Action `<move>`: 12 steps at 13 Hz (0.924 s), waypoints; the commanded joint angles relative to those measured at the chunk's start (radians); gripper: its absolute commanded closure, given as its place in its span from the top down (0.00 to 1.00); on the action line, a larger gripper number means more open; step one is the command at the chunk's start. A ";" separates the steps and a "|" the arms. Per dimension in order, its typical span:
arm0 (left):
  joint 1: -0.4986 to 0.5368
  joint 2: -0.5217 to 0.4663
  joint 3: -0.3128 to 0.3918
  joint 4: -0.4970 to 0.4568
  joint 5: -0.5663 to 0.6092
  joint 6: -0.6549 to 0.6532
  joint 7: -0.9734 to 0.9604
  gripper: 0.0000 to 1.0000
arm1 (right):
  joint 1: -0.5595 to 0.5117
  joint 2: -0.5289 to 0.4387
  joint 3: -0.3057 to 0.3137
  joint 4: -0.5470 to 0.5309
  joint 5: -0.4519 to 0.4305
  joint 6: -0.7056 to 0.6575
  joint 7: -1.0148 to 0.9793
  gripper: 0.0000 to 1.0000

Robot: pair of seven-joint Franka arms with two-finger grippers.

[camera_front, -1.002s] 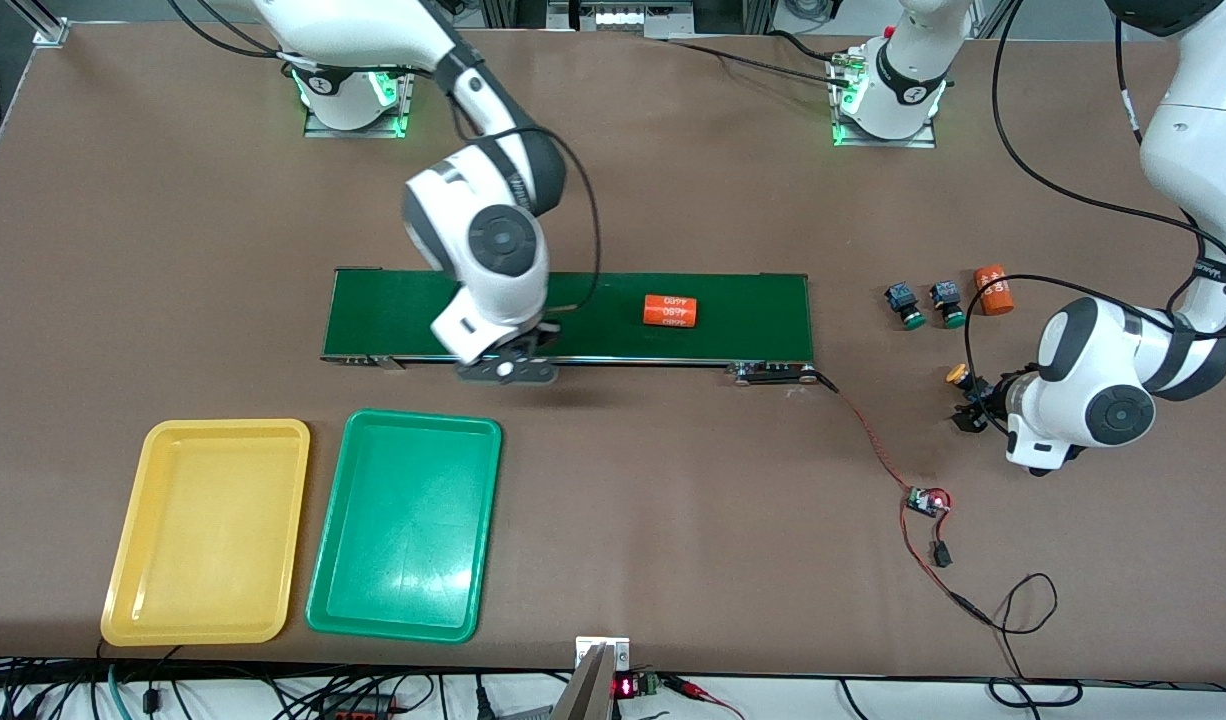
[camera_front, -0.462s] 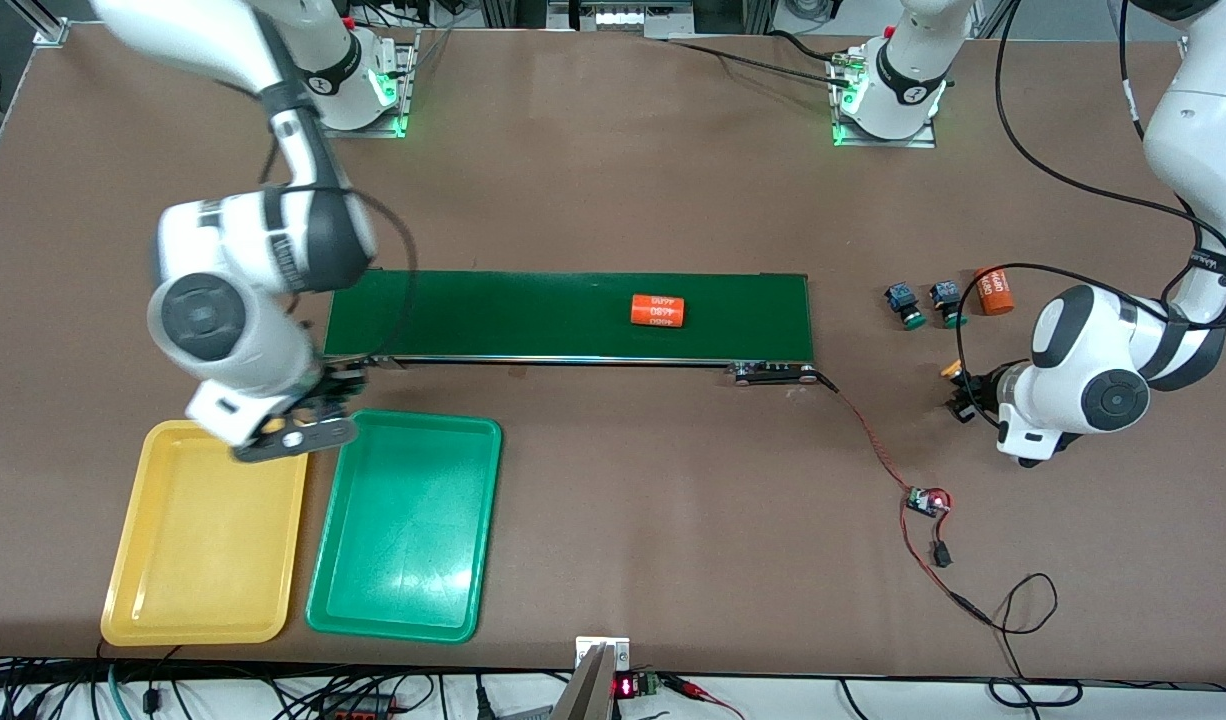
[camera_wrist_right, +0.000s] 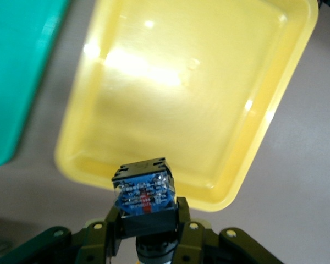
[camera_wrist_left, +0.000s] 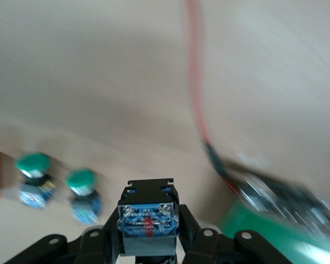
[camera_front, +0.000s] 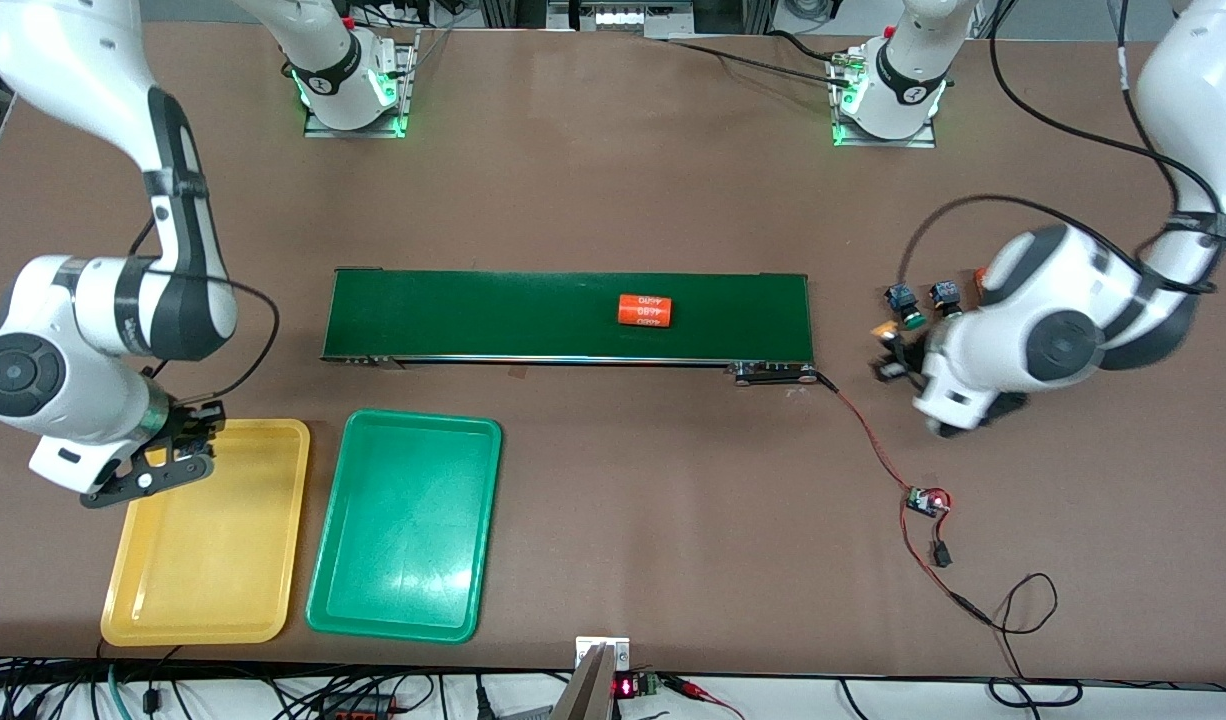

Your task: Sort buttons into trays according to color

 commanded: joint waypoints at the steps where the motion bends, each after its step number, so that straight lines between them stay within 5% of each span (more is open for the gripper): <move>1: -0.123 -0.012 -0.017 -0.016 -0.017 0.004 -0.015 0.14 | -0.070 0.076 0.012 0.008 -0.018 0.150 -0.054 0.02; 5: -0.269 0.013 0.022 -0.032 -0.006 0.133 -0.023 0.14 | -0.136 0.158 0.010 0.008 -0.017 0.354 -0.120 0.03; 10: -0.447 0.013 0.192 -0.045 0.037 0.260 -0.022 0.17 | -0.142 0.195 0.015 0.008 -0.003 0.394 -0.108 0.04; 11: -0.455 0.013 0.199 -0.045 0.035 0.266 -0.022 0.26 | -0.137 0.202 0.015 0.008 0.021 0.408 -0.108 0.04; 12: -0.449 0.011 0.200 -0.045 0.035 0.260 -0.022 0.69 | -0.131 0.208 0.016 0.008 0.070 0.410 -0.109 0.04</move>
